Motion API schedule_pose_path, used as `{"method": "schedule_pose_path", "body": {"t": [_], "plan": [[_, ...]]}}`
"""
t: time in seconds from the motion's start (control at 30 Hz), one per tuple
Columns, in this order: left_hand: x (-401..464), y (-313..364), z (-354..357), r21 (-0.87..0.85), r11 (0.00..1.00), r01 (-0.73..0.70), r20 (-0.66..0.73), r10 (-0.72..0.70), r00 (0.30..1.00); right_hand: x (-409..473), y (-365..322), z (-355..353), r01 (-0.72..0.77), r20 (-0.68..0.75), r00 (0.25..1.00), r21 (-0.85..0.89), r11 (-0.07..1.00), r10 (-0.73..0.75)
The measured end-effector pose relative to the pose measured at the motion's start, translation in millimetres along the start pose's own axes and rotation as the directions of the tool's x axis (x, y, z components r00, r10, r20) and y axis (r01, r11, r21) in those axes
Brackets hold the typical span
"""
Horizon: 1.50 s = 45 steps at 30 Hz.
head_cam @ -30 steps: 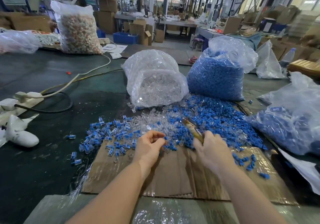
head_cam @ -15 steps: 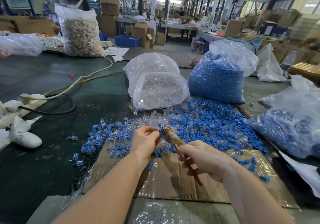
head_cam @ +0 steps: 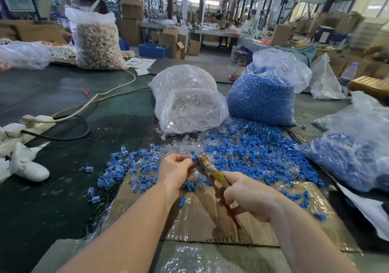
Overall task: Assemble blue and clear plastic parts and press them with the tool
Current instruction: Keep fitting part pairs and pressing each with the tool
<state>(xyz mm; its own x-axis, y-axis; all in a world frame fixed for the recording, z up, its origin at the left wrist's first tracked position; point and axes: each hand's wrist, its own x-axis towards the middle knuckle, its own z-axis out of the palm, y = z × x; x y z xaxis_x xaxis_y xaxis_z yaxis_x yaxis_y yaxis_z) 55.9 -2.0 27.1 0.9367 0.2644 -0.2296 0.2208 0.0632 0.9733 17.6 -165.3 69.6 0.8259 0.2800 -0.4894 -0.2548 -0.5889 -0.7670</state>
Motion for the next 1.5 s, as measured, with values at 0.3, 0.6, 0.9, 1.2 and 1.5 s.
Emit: {"method": "schedule_pose_path", "body": {"t": [0.3, 0.6, 0.9, 1.2, 1.5], "plan": [[-2.7, -0.3, 0.7, -0.010, 1.000, 0.009, 0.015, -0.009, 1.000, -0.1, 1.3, 3.7, 0.061, -0.038, 0.997, -0.087, 0.994, -0.064], [-5.9, -5.5, 4.8, -0.032, 0.999, 0.018, 0.025, -0.018, 1.000, -0.1, 5.3, 2.0, 0.061, -0.095, 0.992, -0.185, 0.981, -0.080], [-1.8, -2.2, 6.1, -0.051, 0.998, 0.029, 0.004, -0.029, 1.000, -3.3, 3.5, -0.8, 0.018, -0.023, 1.000, -0.019, 1.000, -0.018], [-4.4, 1.3, 1.8, -0.015, 1.000, 0.025, 0.020, -0.024, 1.000, -5.0, 0.5, 2.4, 0.029, -0.048, 0.998, -0.070, 0.997, -0.033], [-3.2, 1.1, 1.0, -0.033, 0.999, 0.011, -0.001, -0.011, 1.000, -0.9, 3.4, 7.3, 0.074, -0.113, 0.990, -0.065, 0.995, -0.081]]}}
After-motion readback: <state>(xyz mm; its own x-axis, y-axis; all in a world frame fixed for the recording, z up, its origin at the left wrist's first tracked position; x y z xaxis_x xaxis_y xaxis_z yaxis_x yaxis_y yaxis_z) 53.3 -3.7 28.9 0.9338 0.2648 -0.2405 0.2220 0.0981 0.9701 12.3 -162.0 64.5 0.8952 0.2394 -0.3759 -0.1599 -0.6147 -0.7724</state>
